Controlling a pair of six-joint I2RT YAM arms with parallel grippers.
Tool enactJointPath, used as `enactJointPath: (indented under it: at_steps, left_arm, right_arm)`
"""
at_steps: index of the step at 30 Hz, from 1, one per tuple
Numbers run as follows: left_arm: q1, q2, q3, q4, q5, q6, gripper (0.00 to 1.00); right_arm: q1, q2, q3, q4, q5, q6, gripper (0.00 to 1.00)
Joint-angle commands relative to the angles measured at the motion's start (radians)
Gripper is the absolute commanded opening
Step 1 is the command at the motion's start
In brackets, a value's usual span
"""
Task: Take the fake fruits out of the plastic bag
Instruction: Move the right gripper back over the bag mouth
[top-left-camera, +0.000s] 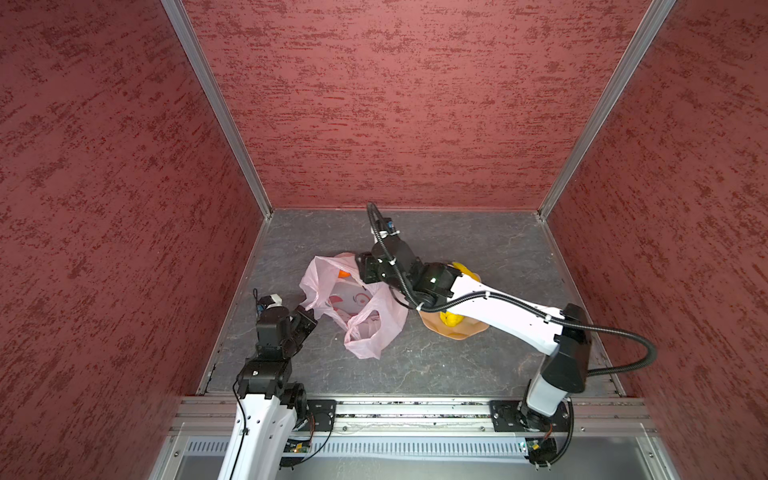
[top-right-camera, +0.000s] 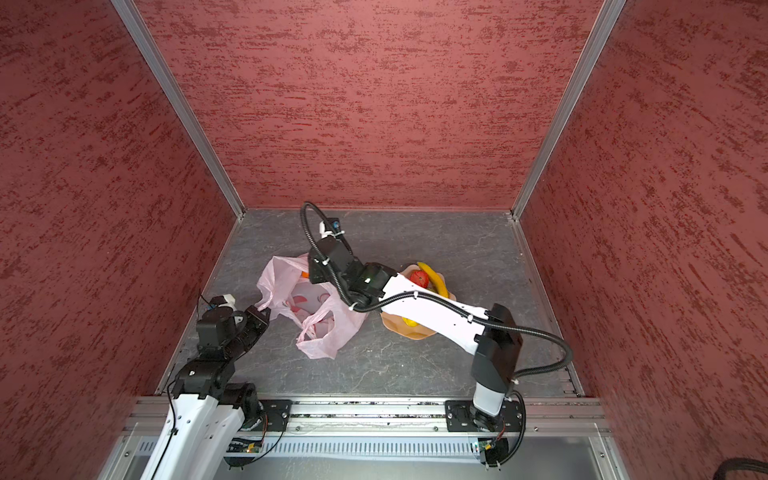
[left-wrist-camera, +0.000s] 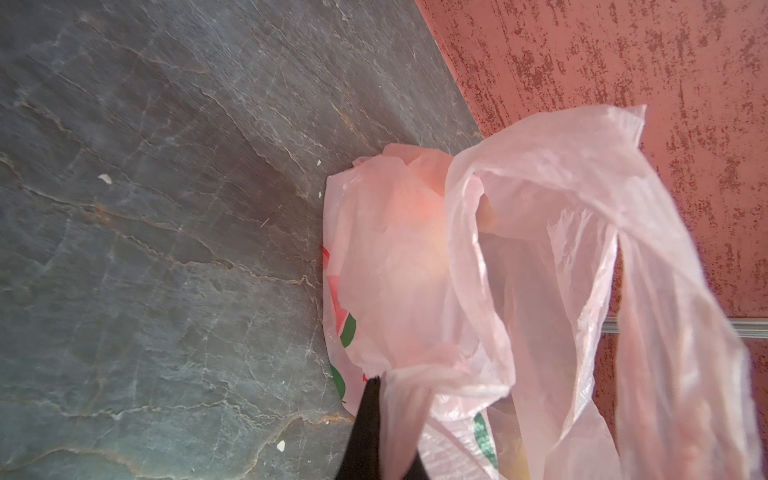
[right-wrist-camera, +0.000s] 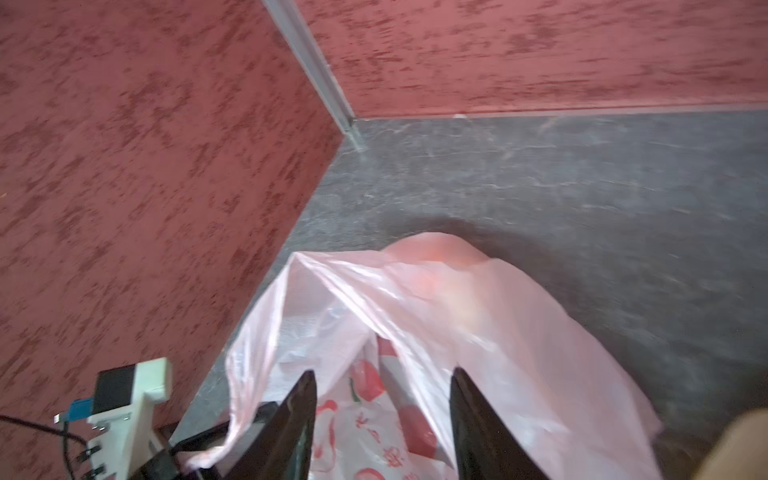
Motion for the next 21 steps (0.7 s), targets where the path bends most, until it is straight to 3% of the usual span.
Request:
enactJointPath:
  at_steps: [1, 7, 18, 21]
  left_arm:
    - [-0.025, -0.023, 0.004, 0.011, 0.004, 0.018, 0.00]
    - [-0.063, -0.053, -0.005, -0.018, -0.023, 0.013, 0.00]
    - [-0.079, -0.210, -0.020, -0.185, -0.077, -0.034, 0.00]
    - [-0.079, -0.243, -0.030, -0.226, -0.069, -0.054, 0.00]
  right_arm:
    - [0.022, 0.093, 0.092, -0.020, -0.179, -0.082, 0.51]
    - [0.022, 0.268, 0.216, -0.135, -0.237, -0.069, 0.48]
    - [-0.007, 0.455, 0.331, -0.232, -0.050, -0.030, 0.44]
    - [-0.023, 0.486, 0.339, -0.228, 0.015, -0.002, 0.48]
